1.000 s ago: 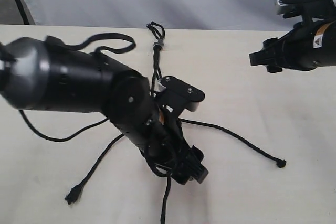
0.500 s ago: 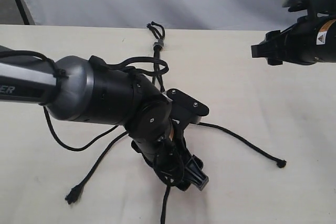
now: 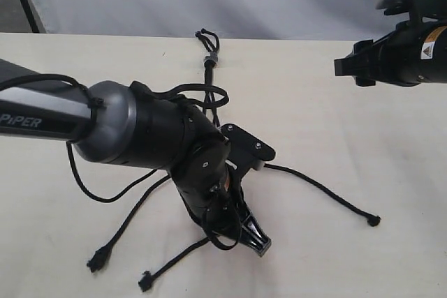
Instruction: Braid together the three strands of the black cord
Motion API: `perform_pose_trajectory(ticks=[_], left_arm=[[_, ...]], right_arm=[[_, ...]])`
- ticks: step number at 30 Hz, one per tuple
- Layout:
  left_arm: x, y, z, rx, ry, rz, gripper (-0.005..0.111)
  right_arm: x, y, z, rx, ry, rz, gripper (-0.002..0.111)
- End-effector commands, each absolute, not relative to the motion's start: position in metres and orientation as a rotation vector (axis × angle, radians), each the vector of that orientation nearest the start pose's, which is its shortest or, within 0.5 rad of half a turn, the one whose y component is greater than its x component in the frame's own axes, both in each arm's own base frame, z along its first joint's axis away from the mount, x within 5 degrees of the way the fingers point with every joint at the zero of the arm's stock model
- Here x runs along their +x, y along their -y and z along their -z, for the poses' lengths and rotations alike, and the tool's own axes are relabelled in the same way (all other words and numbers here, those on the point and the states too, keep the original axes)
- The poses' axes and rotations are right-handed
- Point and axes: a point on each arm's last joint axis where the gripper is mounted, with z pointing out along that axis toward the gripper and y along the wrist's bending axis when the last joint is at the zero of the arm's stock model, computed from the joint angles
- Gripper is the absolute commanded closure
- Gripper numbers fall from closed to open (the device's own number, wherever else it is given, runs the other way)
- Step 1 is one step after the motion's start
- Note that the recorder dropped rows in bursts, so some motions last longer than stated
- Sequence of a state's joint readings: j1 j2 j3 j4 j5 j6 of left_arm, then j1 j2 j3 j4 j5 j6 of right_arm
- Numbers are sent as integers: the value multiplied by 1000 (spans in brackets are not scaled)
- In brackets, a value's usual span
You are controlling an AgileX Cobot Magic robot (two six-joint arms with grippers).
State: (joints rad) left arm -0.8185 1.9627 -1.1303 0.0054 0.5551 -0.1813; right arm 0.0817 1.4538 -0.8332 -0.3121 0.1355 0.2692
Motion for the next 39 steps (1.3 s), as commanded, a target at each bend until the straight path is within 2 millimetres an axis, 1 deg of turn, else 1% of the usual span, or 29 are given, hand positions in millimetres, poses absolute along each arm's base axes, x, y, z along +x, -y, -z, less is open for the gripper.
perform_pose_trajectory(ticks=[1, 3, 4, 6, 10, 13, 15, 17, 20, 23, 26, 29, 30, 32, 33, 34, 35, 36, 37, 38, 39], left_arm=[[251, 257, -147, 960, -2724, 124, 105], [259, 245, -161, 959, -2686, 60, 105], [264, 237, -166, 931, -2688, 25, 105], [274, 220, -173, 892, -2693, -40, 105], [298, 184, -171, 836, -2709, -178, 105], [313, 163, -163, 815, -2715, -234, 105], [321, 155, -156, 843, -2711, -254, 105], [328, 147, -143, 835, -2733, -260, 105], [332, 139, -121, 829, -2792, -283, 105], [330, 138, -101, 839, -2859, -297, 105], [321, 150, -91, 784, -2941, -192, 105], [301, 175, -87, 825, -2990, -24, 105], [292, 188, -86, 858, -2997, 40, 105], [272, 215, -86, 1004, -2983, 128, 105], [261, 229, -87, 1104, -2950, 165, 105], [251, 241, -91, 1256, -2883, 169, 105], [245, 247, -95, 1373, -2816, 144, 105], [240, 253, -109, 1439, -2723, 71, 105], [244, 251, -119, 1395, -2694, 35, 105], [255, 240, -138, 1262, -2671, -40, 105], [263, 232, -147, 1186, -2661, -76, 105]], right_arm=[[303, -19, -244, -105, -2214, 21, 47], [303, -19, -244, -96, -2214, 17, 47], [303, -19, -244, -88, -2215, 13, 47], [303, -19, -244, -85, -2215, 11, 47], [303, -19, -245, -86, -2212, 10, 47], [304, -19, -245, -86, -2209, 9, 47], [304, -19, -245, -87, -2204, 7, 47], [304, -20, -245, -88, -2201, 6, 47], [304, -20, -245, -88, -2201, 6, 47], [304, -20, -245, -88, -2201, 6, 47], [304, -20, -245, -88, -2201, 6, 47], [305, -20, -246, -83, -2190, -1, 47], [305, -20, -247, -84, -2186, -3, 47], [305, -20, -247, -85, -2180, -5, 47], [305, -20, -247, -85, -2180, -5, 47], [305, -20, -247, -85, -2180, -5, 47], [305, -20, -247, -85, -2180, -5, 47], [305, -20, -247, -85, -2182, -4, 47], [305, -20, -247, -85, -2182, -4, 47], [305, -20, -247, -85, -2182, -4, 47], [305, -20, -247, -85, -2182, -4, 47]])
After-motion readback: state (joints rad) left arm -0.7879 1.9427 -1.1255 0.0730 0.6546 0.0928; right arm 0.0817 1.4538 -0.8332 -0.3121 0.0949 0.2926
